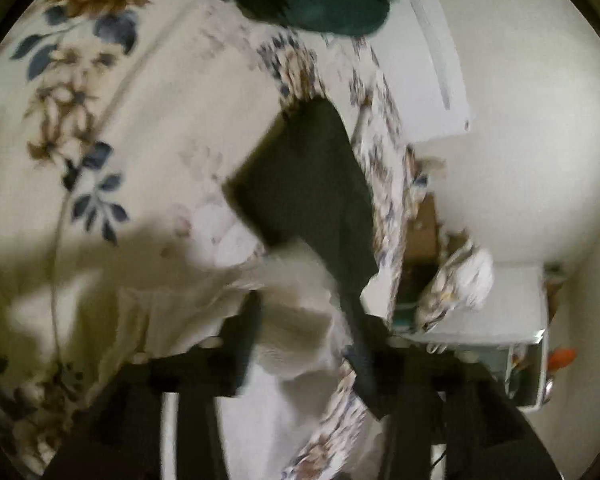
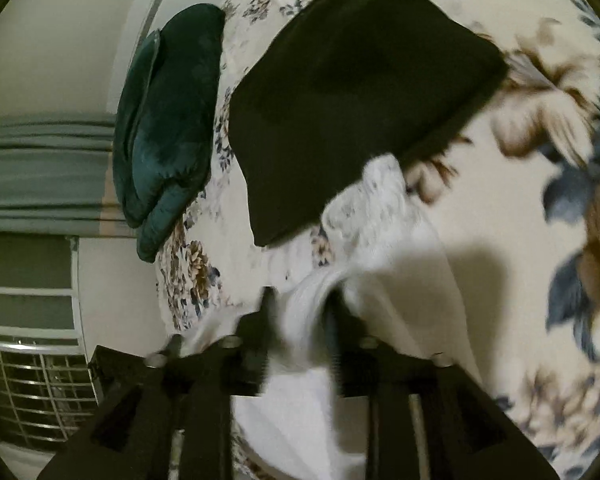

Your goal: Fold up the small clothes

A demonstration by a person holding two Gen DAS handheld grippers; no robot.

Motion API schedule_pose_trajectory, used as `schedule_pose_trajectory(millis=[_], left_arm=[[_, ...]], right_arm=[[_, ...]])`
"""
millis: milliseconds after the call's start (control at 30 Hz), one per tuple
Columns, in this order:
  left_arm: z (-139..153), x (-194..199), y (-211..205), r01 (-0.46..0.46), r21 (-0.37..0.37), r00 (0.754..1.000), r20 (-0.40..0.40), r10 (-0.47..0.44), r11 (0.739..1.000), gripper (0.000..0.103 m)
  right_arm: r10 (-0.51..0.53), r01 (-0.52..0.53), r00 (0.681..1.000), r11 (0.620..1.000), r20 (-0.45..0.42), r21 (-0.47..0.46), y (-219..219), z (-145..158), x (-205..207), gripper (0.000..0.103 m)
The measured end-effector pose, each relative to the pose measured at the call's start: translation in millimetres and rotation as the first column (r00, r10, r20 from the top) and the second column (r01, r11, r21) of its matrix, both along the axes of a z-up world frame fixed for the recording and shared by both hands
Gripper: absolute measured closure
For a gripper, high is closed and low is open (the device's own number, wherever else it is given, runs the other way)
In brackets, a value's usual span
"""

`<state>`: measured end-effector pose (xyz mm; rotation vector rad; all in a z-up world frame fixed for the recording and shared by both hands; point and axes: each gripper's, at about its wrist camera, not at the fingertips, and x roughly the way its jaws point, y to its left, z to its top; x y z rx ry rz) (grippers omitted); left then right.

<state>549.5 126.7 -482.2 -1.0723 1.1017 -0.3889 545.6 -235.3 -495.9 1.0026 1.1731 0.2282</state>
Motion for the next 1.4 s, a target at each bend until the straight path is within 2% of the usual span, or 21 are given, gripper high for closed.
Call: schedule_pose_trajectory(millis=[100, 200, 300, 333, 367, 400, 433, 467, 500, 567, 700, 800, 967, 1033, 1100, 1133, 1167, 1300, 1333, 1367, 1400], left_arm=[[3.8, -7.1, 17.6, -0.036, 0.068, 0.999, 0.023, 0.035, 0.997, 0.048], [7.4, -1.5, 1.4, 0.071, 0.296, 0.995, 0.046, -0.088, 0.953, 0.048], [0.3, 13.3, -37.6, 0.213, 0.488, 0.964, 0.034, -0.262, 0.846, 0.048], [-4.1, 20.1, -57.6, 0.269, 0.552, 0.942, 0.022, -0.336, 0.790, 0.048], [-9.2, 23.1, -69.6, 0.296, 0.584, 0.929, 0.010, -0.371, 0.756, 0.050], [-14.5, 25.8, -80.4, 0.318, 0.608, 0.915, 0.003, -0.403, 0.727, 0.056], [-19.9, 28.7, -89.6, 0.335, 0.621, 0.903, 0.005, -0.430, 0.709, 0.094], [-23.4, 31.3, -92.3, 0.343, 0.626, 0.901, -0.009, -0.434, 0.700, 0.096], [-23.7, 32.7, -90.7, 0.337, 0.628, 0.905, -0.010, -0.426, 0.701, 0.096], [-14.4, 31.4, -75.1, 0.287, 0.600, 0.924, 0.033, -0.381, 0.747, 0.096], [-2.7, 39.8, -36.8, 0.203, 0.519, 0.958, 0.071, -0.279, 0.830, 0.097], [-18.4, 52.7, -21.7, 0.184, 0.534, 0.972, 0.024, -0.233, 0.825, 0.103], [-49.4, 73.1, 1.6, 0.221, 0.385, 0.975, -0.095, -0.200, 0.896, 0.102], [-38.5, 66.3, 0.8, 0.227, 0.374, 0.974, -0.070, -0.217, 0.899, 0.093], [-25.0, 54.9, -4.2, 0.245, 0.364, 0.968, -0.037, -0.249, 0.899, 0.061], [-19.0, 49.8, -7.9, 0.248, 0.370, 0.965, -0.018, -0.260, 0.895, 0.041], [-14.5, 44.8, -13.7, 0.255, 0.377, 0.961, 0.003, -0.277, 0.890, 0.041], [-19.6, 43.4, -47.4, 0.335, 0.454, 0.930, -0.017, -0.368, 0.826, 0.043], [-21.3, 43.3, -55.9, 0.341, 0.485, 0.923, -0.009, -0.386, 0.805, 0.064], [-24.6, 43.6, -67.1, 0.360, 0.524, 0.911, -0.018, -0.413, 0.772, 0.097], [-27.8, 44.4, -70.7, 0.372, 0.536, 0.906, -0.033, -0.421, 0.758, 0.098]], right_arm=[[-0.012, 0.012, 0.999, 1.000, 0.042, -0.006, -9.8, 5.1, 2.1, 0.044], [-0.025, 0.027, 0.999, 0.998, 0.031, -0.059, -23.0, 8.3, -5.3, 0.043], [0.020, -0.025, 0.999, 0.985, -0.035, -0.168, -25.3, -1.2, -10.4, 0.043], [0.047, -0.059, 0.997, 0.977, -0.063, -0.204, -22.1, -7.3, -8.6, 0.043], [0.080, -0.098, 0.993, 0.967, -0.086, -0.236, -16.6, -13.9, -5.6, 0.043], [0.107, -0.129, 0.989, 0.959, -0.099, -0.252, -11.9, -18.8, -2.9, 0.043], [0.146, -0.171, 0.983, 0.951, -0.114, -0.258, -4.4, -26.0, 2.0, 0.043], [0.172, -0.200, 0.977, 0.943, -0.126, -0.265, 1.9, -32.1, 5.1, 0.045], [0.185, -0.214, 0.974, 0.938, -0.127, -0.274, 6.6, -34.6, 8.0, 0.064], [0.210, -0.234, 0.972, 0.920, -0.109, -0.315, 16.4, -31.9, 14.1, 0.092], [0.147, -0.148, 0.989, 0.933, -0.030, -0.328, 12.3, -10.3, 14.7, 0.095], [0.101, -0.095, 0.995, 0.927, -0.002, -0.363, 6.0, 2.7, 19.4, 0.095], [0.060, -0.132, 0.983, 0.883, -0.171, -0.450, 5.4, -31.6, 44.4, 0.092], [0.074, -0.156, 0.977, 0.891, -0.202, -0.426, 4.8, -36.2, 46.4, 0.073], [0.075, -0.140, 0.982, 0.907, -0.175, -0.397, 0.0, -27.5, 40.5, 0.053], [0.072, -0.128, 0.985, 0.913, -0.157, -0.387, -4.0, -21.6, 35.0, 0.050], [0.063, -0.112, 0.988, 0.921, -0.142, -0.373, -9.1, -17.1, 28.3, 0.050], [0.035, -0.082, 0.983, 0.962, -0.181, -0.260, -22.1, -23.6, -0.2, 0.050], [0.034, -0.081, 0.980, 0.968, -0.195, -0.237, -21.8, -28.0, -6.2, 0.050], [0.040, -0.087, 0.977, 0.972, -0.209, -0.220, -20.3, -33.0, -13.2, 0.050], [0.049, -0.095, 0.975, 0.974, -0.219, -0.205, -18.0, -38.7, -20.4, 0.056]])
